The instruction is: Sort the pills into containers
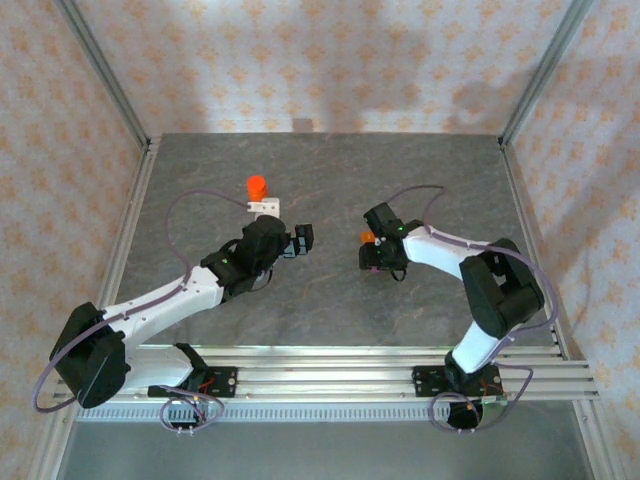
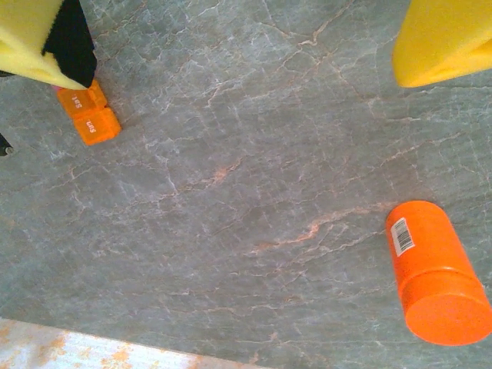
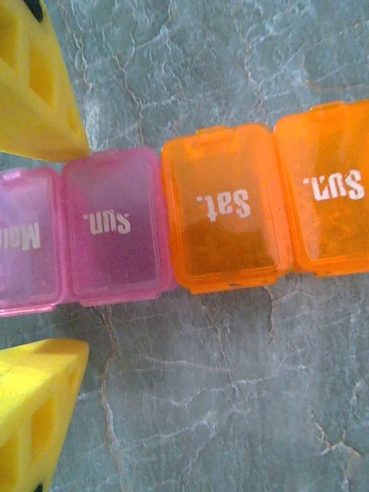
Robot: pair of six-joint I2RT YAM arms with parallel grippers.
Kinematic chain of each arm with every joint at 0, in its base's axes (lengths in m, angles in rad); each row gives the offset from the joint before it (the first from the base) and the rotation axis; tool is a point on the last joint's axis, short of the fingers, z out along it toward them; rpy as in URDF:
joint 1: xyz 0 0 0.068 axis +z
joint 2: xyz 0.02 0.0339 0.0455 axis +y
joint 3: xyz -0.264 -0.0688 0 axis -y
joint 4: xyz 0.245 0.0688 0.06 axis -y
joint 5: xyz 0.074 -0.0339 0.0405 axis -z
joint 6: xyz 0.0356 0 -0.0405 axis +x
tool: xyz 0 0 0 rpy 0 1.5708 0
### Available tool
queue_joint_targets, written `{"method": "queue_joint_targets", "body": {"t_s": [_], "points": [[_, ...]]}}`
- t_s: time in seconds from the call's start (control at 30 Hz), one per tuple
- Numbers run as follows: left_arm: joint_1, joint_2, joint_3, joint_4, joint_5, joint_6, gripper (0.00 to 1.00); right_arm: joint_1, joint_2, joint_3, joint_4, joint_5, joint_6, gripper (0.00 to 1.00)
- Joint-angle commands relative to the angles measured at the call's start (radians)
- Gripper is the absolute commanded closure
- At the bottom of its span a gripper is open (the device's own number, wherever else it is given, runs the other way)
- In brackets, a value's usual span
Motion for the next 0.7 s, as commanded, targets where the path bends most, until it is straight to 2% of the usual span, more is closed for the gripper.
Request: {"method": "queue_joint_targets", "body": {"t_s": [0.0, 0.67], "points": [[-0.009, -0.018, 0.019, -0.026, -0.047, -0.025, 0.00, 0.008, 0.013, 0.023, -0.014, 0.051, -0.020, 0.40], [-0.009, 0.017, 0.025, 0.011, 0.007, -0.034, 0.00, 0.020, 0.055, 0.060, -0.003, 0.102, -0.046, 0.41]]}}
